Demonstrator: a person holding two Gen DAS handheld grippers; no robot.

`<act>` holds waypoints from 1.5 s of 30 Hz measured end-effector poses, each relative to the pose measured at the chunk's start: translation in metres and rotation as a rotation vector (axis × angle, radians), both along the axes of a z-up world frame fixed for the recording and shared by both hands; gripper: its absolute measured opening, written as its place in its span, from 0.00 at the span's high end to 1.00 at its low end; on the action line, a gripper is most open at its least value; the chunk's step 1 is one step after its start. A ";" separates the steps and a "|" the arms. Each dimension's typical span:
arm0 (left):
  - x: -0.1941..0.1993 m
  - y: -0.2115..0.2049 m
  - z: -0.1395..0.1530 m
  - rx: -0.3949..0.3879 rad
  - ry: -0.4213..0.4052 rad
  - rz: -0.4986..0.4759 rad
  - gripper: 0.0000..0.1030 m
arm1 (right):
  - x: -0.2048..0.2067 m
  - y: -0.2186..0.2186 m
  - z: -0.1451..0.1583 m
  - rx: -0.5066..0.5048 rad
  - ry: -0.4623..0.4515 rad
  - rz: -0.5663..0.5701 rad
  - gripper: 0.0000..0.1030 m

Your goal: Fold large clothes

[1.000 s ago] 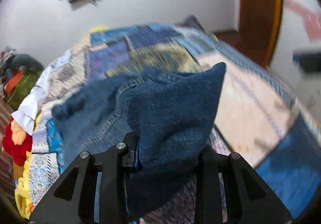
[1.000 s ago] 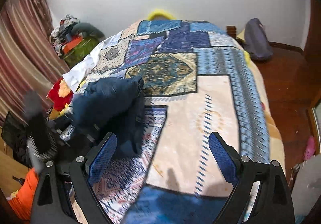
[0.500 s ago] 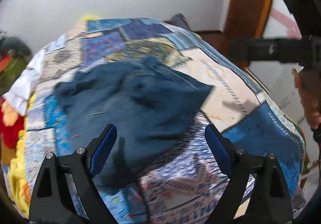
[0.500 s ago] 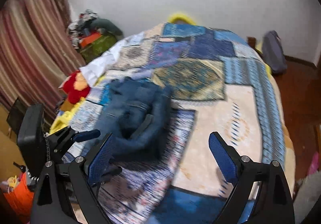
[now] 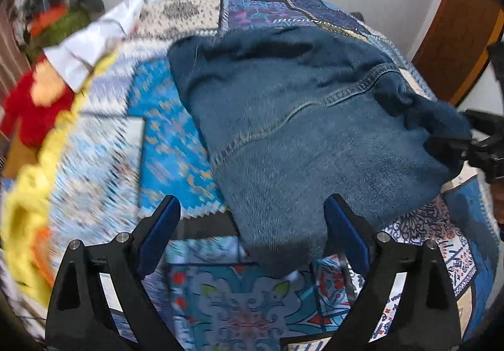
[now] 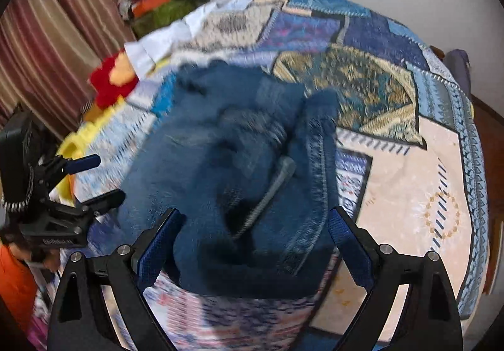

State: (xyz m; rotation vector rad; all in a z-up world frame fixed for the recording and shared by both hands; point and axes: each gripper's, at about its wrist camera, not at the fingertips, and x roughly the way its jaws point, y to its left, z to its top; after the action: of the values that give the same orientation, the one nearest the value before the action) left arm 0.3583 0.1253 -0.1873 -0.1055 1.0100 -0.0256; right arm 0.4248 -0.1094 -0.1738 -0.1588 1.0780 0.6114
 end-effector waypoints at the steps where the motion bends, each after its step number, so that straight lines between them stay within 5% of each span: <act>1: -0.003 0.002 -0.004 -0.011 -0.001 0.006 0.02 | 0.002 -0.008 -0.006 -0.009 0.009 -0.007 0.09; 7: -0.018 0.005 -0.015 -0.070 0.019 -0.009 0.00 | 0.004 -0.057 -0.023 0.094 0.104 -0.055 0.08; 13: -0.032 0.010 -0.004 0.140 0.007 -0.015 0.01 | -0.006 -0.077 0.005 0.016 0.018 -0.118 0.08; 16: -0.029 0.026 0.017 0.157 -0.048 0.014 0.01 | -0.002 -0.081 0.026 -0.034 -0.044 -0.142 0.08; 25: 0.063 0.041 0.059 0.120 -0.154 0.044 0.01 | 0.043 -0.018 0.065 0.117 -0.080 -0.059 0.08; 32: 0.156 0.033 0.018 0.102 -0.084 0.104 0.01 | 0.094 0.053 0.018 0.014 -0.024 0.037 0.08; 34: 0.176 0.039 0.001 0.076 -0.056 0.151 0.01 | 0.106 0.054 -0.006 -0.041 -0.006 0.021 0.08; 38: 0.201 0.049 -0.026 0.099 -0.009 0.207 0.01 | 0.114 0.030 -0.020 0.037 0.032 0.032 0.07; 45: 0.183 0.053 0.003 0.104 -0.036 0.175 0.01 | 0.102 -0.004 -0.008 0.032 0.058 -0.012 0.06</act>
State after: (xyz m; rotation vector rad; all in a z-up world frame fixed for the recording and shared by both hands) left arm 0.5411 0.1785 -0.1839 -0.0979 0.9613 0.1842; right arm 0.5271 -0.1137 -0.1821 -0.1072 1.1240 0.6251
